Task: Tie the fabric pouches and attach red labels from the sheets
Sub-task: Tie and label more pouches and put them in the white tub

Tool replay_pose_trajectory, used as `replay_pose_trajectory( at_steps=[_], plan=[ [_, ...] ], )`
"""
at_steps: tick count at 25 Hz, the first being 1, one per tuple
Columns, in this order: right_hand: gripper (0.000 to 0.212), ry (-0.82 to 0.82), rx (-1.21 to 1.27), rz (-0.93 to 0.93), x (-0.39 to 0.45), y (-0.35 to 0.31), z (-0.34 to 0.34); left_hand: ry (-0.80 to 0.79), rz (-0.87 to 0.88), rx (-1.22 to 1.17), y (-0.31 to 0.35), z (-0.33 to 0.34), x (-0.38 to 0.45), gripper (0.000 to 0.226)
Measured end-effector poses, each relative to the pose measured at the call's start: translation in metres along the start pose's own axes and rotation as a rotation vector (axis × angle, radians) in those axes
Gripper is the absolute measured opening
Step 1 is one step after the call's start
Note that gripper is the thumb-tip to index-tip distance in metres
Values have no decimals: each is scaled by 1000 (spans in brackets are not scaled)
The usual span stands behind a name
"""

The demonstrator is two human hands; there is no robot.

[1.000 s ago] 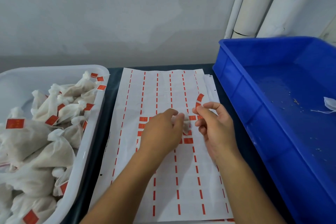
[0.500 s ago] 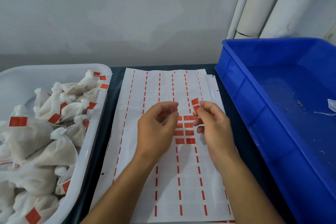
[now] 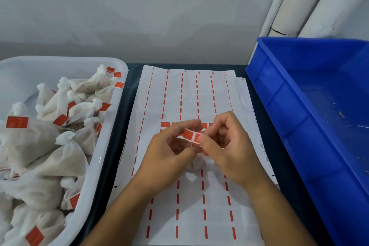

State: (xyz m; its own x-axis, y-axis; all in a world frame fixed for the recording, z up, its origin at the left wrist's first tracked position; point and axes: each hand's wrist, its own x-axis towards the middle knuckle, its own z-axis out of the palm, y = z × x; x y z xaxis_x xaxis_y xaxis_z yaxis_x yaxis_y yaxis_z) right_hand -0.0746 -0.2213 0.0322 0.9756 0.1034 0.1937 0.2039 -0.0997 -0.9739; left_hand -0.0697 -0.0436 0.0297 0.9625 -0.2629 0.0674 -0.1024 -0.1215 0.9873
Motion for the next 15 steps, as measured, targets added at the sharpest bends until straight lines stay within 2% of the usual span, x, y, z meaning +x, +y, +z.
replay_pose_trajectory(
  at_steps=[6, 12, 15],
  plan=[
    [21, 24, -122, -37, 0, 1, 1, -34, -6, -92, 3, 2, -2, 36],
    [25, 45, -191, -57, 0, 0, 0, 17, -24, -133, 4, 5, -1, 25],
    [26, 43, -207, -49, 0, 1, 1, 33, -18, -99, 3, 4, -1, 28]
  ],
)
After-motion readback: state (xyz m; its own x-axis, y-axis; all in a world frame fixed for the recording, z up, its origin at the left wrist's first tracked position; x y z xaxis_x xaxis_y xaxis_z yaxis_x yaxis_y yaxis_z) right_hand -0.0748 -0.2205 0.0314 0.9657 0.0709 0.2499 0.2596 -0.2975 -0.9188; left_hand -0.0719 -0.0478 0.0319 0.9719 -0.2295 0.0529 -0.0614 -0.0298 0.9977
